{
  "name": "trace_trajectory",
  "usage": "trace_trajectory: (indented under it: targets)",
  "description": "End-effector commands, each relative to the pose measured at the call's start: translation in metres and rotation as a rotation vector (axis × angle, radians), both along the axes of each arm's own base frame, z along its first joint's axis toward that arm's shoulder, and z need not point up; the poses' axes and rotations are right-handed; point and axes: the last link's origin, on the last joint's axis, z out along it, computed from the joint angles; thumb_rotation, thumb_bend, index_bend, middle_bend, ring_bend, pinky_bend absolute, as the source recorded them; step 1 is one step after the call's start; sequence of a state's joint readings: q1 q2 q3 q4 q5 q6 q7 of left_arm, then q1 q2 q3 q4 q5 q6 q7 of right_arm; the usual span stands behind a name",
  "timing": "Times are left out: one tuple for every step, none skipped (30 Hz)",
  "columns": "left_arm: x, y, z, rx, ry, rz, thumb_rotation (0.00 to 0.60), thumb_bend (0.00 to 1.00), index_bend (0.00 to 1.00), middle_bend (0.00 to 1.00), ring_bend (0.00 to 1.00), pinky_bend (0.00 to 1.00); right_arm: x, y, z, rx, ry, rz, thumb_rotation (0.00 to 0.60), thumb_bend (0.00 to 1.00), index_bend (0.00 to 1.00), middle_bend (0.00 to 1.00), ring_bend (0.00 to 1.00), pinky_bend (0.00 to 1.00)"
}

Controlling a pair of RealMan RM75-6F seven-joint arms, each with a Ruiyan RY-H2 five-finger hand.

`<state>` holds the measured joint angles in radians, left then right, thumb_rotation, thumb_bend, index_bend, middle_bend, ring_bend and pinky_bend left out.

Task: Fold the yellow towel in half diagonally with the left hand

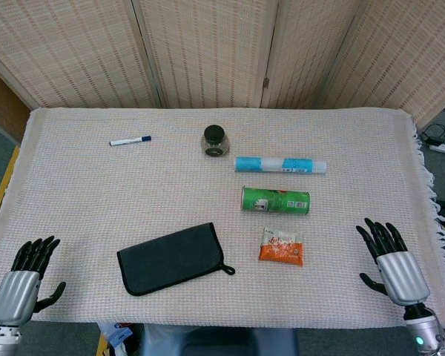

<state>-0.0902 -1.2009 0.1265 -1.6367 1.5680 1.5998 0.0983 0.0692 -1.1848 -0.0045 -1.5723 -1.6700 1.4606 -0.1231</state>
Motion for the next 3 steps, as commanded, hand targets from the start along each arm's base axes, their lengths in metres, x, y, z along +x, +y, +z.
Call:
trace_trajectory:
  targets:
    - [-0.0005,-0.0054,-0.0023,-0.03,0.029,0.024,0.6,0.35,0.02,0.08,0.02,0.0,0.0014,0.0005,-0.0021,0.008,0.002,0.007,0.6,0.25,0.0,0.0,0.0,0.0]
    - [-0.0005,-0.006,-0.0024,-0.03,0.031,0.024,0.6,0.35,0.02,0.08,0.02,0.0,0.002,0.0002,-0.0028,0.011,0.002,0.01,0.6,0.25,0.0,0.0,0.0,0.0]
    - [-0.0007,-0.0067,-0.0026,-0.031,0.032,0.024,0.6,0.35,0.02,0.08,0.02,0.0,0.0027,-0.0003,-0.0036,0.013,0.004,0.014,0.6,0.25,0.0,0.0,0.0,0.0]
